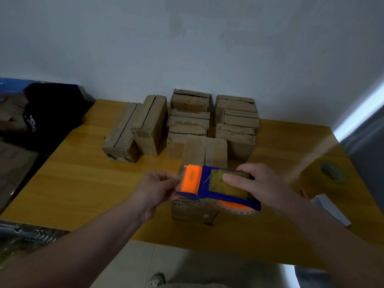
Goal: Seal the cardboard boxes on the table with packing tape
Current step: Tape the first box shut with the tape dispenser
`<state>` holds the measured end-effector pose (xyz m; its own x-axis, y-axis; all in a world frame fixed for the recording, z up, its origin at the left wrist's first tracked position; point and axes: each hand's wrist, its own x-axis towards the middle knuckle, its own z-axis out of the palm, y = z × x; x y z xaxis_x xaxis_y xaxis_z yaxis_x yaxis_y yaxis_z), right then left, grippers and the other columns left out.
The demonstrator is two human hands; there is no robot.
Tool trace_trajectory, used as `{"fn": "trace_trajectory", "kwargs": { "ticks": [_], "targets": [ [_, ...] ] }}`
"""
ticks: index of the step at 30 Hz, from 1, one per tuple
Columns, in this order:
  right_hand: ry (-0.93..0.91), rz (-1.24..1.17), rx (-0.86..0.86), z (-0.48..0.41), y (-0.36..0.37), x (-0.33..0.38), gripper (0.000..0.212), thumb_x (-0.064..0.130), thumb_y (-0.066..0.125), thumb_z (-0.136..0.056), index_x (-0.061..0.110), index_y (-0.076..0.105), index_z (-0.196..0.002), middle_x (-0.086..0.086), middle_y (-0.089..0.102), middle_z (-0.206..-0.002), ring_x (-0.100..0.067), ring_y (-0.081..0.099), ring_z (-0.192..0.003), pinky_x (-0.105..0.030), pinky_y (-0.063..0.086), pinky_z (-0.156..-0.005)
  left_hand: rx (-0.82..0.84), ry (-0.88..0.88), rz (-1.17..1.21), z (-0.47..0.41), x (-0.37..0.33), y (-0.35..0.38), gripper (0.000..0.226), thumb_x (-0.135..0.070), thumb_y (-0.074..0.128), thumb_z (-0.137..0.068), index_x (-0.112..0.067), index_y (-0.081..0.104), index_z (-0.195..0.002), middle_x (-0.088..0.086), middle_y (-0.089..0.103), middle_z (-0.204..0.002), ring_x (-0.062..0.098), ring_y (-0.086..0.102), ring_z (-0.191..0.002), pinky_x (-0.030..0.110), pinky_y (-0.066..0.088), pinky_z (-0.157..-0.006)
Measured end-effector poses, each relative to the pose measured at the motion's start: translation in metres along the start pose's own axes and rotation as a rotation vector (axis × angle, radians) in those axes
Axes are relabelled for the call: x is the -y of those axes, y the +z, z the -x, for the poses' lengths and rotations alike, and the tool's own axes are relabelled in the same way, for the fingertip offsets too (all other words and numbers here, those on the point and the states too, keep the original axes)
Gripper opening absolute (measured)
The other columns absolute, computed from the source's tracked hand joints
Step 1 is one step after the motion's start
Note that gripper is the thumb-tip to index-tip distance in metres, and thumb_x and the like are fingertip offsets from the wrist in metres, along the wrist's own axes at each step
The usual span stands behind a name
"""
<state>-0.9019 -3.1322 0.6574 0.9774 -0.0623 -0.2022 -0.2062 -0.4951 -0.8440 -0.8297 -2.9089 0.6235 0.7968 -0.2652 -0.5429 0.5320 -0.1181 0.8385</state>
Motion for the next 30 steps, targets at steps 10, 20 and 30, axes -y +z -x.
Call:
{"fn": "trace_trajectory", "kwargs": {
  "ticks": [10,20,30],
  "targets": [
    [0.006,0.262,0.062,0.005,-0.017,-0.014,0.054,0.066,0.056,-0.072,0.013,0.067,-0.077,-0.001,0.066,-0.068,-0.011,0.064,-0.061,-0.017,0.045,-0.057,-0.268,0.030,-0.073,0.004,0.034,-0.028,0.026,-0.013,0.060,-0.094,-0.003,0.054,-0.071,0.009,0.050,-0.068,0.020,0.048,-0.061,0.034,0.054,-0.068],
    [0.019,0.304,0.044,0.008,0.001,-0.025,0.032,0.047,0.064,-0.085,0.016,0.066,-0.080,0.002,0.068,-0.071,-0.002,0.063,-0.062,-0.011,0.042,-0.053,-0.323,0.049,-0.273,-0.006,0.059,-0.027,0.026,-0.025,0.059,-0.095,-0.009,0.054,-0.075,0.010,0.056,-0.078,0.022,0.054,-0.068,0.033,0.047,-0.065],
    [0.037,0.136,0.007,0.012,0.003,-0.036,0.049,0.063,0.064,-0.071,0.015,0.065,-0.076,0.008,0.067,-0.064,-0.001,0.062,-0.056,-0.010,0.042,-0.051,-0.217,0.039,-0.346,-0.012,0.080,-0.011,0.026,-0.028,0.049,-0.099,-0.009,0.056,-0.083,0.007,0.057,-0.075,0.019,0.052,-0.063,0.039,0.052,-0.069]
  ]
}}
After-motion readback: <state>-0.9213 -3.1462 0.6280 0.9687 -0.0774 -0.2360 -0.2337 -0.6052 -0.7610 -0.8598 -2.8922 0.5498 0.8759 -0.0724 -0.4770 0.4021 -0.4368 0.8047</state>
